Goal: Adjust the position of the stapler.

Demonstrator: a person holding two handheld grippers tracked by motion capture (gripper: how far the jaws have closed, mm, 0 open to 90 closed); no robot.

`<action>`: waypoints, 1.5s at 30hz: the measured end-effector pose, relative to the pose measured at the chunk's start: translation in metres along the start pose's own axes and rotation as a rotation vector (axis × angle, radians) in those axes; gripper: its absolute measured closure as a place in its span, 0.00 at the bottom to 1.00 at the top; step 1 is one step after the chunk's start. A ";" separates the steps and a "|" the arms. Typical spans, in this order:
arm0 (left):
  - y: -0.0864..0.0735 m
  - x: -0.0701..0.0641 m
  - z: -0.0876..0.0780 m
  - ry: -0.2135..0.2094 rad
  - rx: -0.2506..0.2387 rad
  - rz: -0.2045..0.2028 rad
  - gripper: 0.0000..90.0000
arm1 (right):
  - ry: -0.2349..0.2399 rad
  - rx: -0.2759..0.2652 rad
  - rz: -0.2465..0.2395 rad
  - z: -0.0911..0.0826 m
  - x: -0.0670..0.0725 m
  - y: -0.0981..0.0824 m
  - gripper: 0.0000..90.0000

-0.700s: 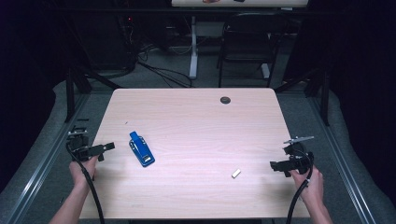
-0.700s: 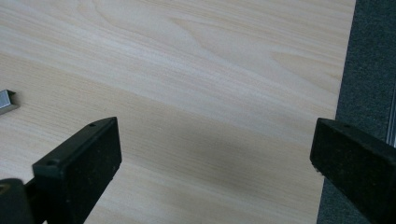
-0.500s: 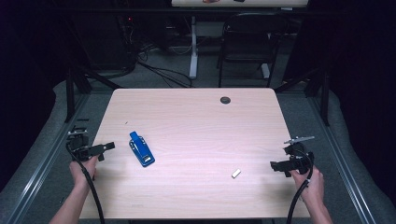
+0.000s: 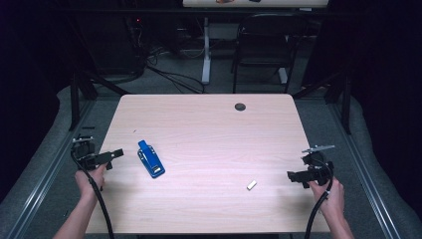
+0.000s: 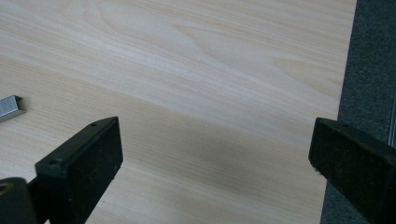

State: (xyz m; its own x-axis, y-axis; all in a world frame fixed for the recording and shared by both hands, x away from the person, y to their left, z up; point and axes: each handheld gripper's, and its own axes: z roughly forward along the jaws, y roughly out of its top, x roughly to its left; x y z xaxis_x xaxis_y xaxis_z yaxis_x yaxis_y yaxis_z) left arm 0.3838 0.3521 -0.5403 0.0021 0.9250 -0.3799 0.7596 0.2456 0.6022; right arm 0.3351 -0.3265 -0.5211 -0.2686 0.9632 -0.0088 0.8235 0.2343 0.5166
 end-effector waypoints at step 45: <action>-0.013 -0.102 0.048 0.042 0.077 0.240 0.25 | 0.000 0.021 -0.001 0.004 0.002 -0.001 0.05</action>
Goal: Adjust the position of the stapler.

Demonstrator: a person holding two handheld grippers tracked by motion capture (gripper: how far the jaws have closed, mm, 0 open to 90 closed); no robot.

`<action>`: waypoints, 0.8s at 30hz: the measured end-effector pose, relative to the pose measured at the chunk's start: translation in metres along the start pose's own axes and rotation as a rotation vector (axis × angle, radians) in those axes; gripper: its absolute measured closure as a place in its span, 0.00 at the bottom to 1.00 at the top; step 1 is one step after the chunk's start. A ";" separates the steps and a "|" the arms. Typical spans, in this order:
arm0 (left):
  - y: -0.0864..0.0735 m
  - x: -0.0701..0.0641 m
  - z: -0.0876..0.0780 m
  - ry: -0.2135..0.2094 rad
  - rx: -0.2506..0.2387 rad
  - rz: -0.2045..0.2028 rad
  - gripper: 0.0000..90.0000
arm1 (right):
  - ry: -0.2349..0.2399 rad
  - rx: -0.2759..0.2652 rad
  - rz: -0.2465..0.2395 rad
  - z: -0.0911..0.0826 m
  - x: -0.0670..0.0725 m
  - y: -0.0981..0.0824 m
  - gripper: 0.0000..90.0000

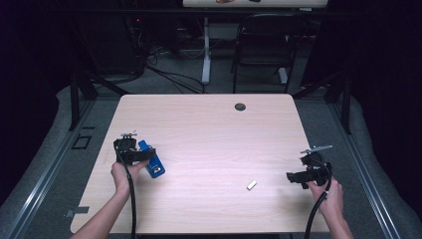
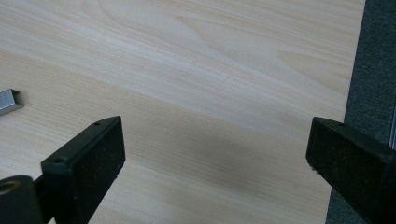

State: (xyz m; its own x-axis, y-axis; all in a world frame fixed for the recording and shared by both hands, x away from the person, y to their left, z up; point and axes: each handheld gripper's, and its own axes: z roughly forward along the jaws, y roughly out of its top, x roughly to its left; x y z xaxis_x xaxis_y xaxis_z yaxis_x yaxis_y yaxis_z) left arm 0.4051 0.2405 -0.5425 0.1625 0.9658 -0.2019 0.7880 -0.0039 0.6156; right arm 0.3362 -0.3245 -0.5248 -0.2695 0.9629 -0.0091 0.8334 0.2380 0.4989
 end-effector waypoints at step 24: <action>-0.002 -0.001 0.004 -0.055 0.043 0.037 0.45 | 0.001 0.005 0.000 -0.002 -0.001 -0.001 0.05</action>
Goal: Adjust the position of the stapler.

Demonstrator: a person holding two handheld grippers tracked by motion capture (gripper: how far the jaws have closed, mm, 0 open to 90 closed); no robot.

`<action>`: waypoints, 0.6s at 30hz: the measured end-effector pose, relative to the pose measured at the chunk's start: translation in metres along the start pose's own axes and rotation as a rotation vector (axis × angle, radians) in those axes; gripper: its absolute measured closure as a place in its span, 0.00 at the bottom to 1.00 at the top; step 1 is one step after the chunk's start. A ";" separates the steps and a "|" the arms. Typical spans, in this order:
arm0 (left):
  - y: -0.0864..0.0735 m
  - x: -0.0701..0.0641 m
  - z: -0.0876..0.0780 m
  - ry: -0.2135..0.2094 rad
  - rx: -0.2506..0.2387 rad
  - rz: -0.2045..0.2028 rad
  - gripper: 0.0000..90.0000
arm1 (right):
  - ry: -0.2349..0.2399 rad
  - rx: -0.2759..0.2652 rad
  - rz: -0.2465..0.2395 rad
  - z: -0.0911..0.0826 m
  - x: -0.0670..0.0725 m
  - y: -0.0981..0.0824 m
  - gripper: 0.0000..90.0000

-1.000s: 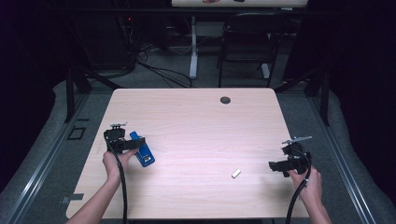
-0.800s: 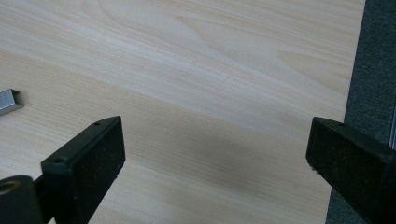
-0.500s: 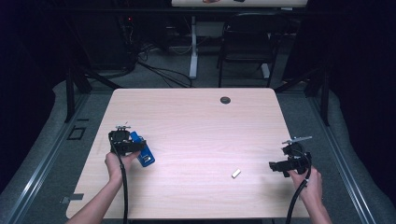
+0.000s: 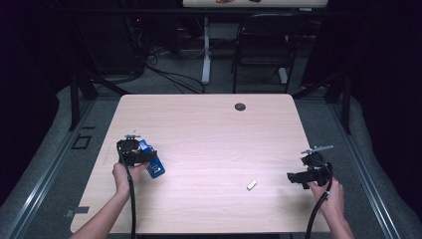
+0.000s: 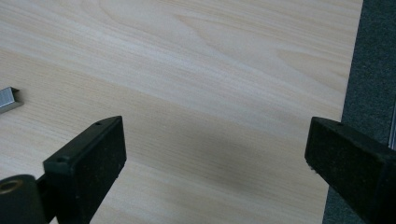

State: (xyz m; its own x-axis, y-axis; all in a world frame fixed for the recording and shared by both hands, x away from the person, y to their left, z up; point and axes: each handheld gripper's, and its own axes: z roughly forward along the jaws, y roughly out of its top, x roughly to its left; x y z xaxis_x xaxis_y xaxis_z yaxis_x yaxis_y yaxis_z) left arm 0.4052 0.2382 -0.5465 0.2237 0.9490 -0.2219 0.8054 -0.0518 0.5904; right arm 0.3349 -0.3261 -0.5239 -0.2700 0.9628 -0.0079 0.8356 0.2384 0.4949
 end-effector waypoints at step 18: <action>0.003 0.003 0.000 -0.035 0.021 0.013 0.46 | 0.004 0.000 0.001 0.000 0.000 -0.001 0.06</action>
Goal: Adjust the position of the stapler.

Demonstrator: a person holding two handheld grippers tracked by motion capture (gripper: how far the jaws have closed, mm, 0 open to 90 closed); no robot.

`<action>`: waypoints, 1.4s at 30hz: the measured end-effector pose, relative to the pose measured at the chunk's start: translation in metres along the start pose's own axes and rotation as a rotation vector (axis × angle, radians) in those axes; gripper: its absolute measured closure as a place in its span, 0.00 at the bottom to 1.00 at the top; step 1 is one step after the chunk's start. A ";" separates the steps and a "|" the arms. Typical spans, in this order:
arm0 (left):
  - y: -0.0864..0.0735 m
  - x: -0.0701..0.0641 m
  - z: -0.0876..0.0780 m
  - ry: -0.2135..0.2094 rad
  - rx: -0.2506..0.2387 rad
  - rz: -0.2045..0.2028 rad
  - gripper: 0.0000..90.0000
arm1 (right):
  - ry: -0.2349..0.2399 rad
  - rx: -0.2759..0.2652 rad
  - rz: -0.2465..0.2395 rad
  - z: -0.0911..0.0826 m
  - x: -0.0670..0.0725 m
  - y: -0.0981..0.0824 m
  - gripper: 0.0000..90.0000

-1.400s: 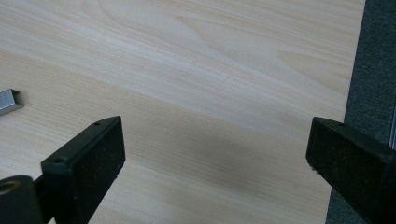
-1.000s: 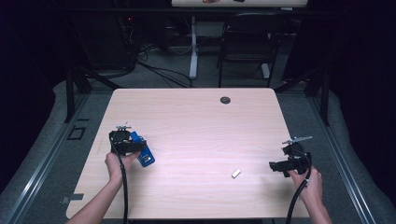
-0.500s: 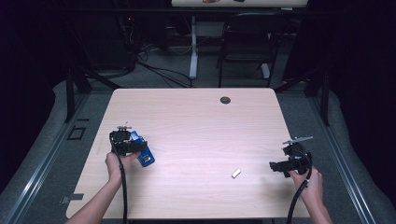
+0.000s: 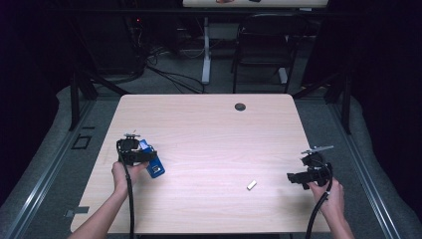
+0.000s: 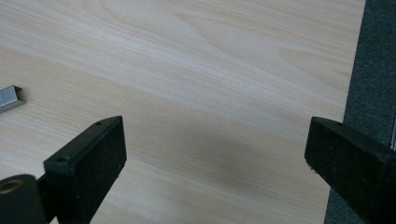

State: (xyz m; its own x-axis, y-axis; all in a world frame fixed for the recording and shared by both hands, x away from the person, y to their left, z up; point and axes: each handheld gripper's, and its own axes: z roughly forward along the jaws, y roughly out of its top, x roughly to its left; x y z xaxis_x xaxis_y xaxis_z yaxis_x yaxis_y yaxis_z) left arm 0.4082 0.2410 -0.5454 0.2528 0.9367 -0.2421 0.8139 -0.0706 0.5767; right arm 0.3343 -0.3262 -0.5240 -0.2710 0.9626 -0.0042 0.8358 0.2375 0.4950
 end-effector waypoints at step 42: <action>0.000 -0.009 0.003 0.060 0.061 0.160 0.45 | 0.014 0.006 0.001 -0.001 -0.003 -0.002 0.06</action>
State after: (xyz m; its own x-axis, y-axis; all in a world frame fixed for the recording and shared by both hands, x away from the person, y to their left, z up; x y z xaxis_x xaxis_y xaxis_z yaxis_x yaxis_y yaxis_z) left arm 0.4076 0.2312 -0.5454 0.3513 0.9305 -0.1036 0.7964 -0.2388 0.5556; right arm 0.3327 -0.3293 -0.5241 -0.2763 0.9610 0.0084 0.8390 0.2369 0.4899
